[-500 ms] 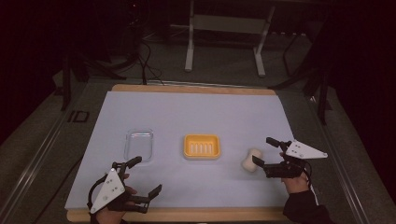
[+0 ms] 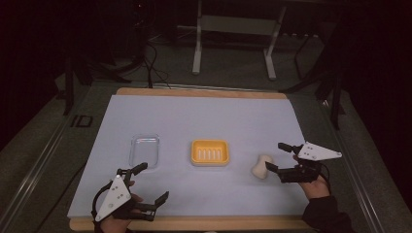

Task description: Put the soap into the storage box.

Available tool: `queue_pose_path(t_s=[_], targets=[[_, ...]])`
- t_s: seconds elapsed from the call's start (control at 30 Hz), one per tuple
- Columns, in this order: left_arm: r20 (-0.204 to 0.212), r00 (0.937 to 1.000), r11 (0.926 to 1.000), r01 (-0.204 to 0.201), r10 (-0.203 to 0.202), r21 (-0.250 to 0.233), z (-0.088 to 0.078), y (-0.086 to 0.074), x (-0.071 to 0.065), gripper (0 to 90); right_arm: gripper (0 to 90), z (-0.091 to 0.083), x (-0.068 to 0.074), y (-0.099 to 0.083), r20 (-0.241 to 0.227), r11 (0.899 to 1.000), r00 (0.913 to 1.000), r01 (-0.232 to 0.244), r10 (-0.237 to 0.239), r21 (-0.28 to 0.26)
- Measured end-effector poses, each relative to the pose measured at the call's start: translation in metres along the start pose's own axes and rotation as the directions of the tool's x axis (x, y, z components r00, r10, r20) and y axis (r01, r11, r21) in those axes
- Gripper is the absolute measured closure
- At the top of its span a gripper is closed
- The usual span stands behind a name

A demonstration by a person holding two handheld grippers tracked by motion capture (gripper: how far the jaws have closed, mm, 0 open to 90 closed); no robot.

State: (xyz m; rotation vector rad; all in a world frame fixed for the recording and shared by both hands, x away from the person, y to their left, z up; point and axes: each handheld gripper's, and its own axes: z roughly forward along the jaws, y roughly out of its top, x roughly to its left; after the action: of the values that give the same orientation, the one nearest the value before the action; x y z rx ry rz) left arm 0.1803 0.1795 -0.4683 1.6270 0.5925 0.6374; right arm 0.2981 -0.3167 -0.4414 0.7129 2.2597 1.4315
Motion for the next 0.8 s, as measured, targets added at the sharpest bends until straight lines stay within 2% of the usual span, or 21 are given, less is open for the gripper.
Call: queue_pose_path(t_s=[0.1, 0.2, 0.27, 0.37, 0.4, 0.47, 0.57, 0.7, 0.77, 0.8], targets=[[-0.003, 1.0000, 1.0000, -0.008, 0.008, 0.005, 0.000, 0.000, 0.000, 0.1, 10.6, -0.006, -0.005, 0.002, -0.030, 1.000, 0.9994, 0.017, -0.017, 0.002], [-0.005, 0.9999, 0.9999, -0.010, 0.010, 0.005, 0.000, 0.000, -0.001, 0.1, 10.6, -0.010, -0.007, 0.005, -0.040, 0.999, 0.9986, 0.036, -0.035, 0.025], [-0.006, 0.9999, 0.9999, -0.013, 0.013, 0.007, 0.000, -0.001, -0.001, 0.1, 10.6, -0.013, -0.011, 0.008, -0.056, 0.996, 0.9964, 0.067, -0.063, 0.064], [-0.010, 0.9999, 0.9999, -0.011, 0.011, 0.010, 0.000, -0.001, -0.001, 0.1, 12.5, -0.016, -0.016, 0.011, -0.101, 0.991, 0.9922, 0.082, -0.072, 0.102], [-0.009, 0.9999, 0.9999, -0.011, 0.011, 0.012, 0.001, -0.001, -0.001, 0.1, 12.5, -0.016, -0.018, 0.012, -0.131, 0.988, 0.9882, 0.096, -0.079, 0.124], [-0.009, 0.9998, 0.9997, -0.019, 0.019, 0.018, 0.001, -0.002, -0.002, 0.1, 12.6, -0.016, -0.020, 0.013, -0.149, 0.981, 0.9836, 0.124, -0.102, 0.147], [-0.008, 0.9997, 0.9995, -0.021, 0.021, 0.024, 0.002, -0.002, -0.003, 0.1, 14.1, -0.016, -0.024, 0.014, -0.181, 0.976, 0.9776, 0.138, -0.106, 0.171], [-0.007, 0.9997, 0.9991, -0.025, 0.025, 0.033, 0.003, -0.003, -0.003, 0.1, 15.3, -0.015, -0.025, 0.016, -0.204, 0.960, 0.9706, 0.172, -0.127, 0.220], [-0.019, 0.9993, 0.9989, -0.031, 0.031, 0.036, 0.003, -0.003, -0.003, 0.1, 15.8, -0.014, -0.025, 0.018, -0.229, 0.951, 0.9664, 0.175, -0.116, 0.256], [-0.019, 0.9993, 0.9989, -0.031, 0.031, 0.036, 0.003, -0.003, -0.003, 0.1, 15.8, -0.014, -0.025, 0.018, -0.229, 0.951, 0.9664, 0.175, -0.116, 0.256]])
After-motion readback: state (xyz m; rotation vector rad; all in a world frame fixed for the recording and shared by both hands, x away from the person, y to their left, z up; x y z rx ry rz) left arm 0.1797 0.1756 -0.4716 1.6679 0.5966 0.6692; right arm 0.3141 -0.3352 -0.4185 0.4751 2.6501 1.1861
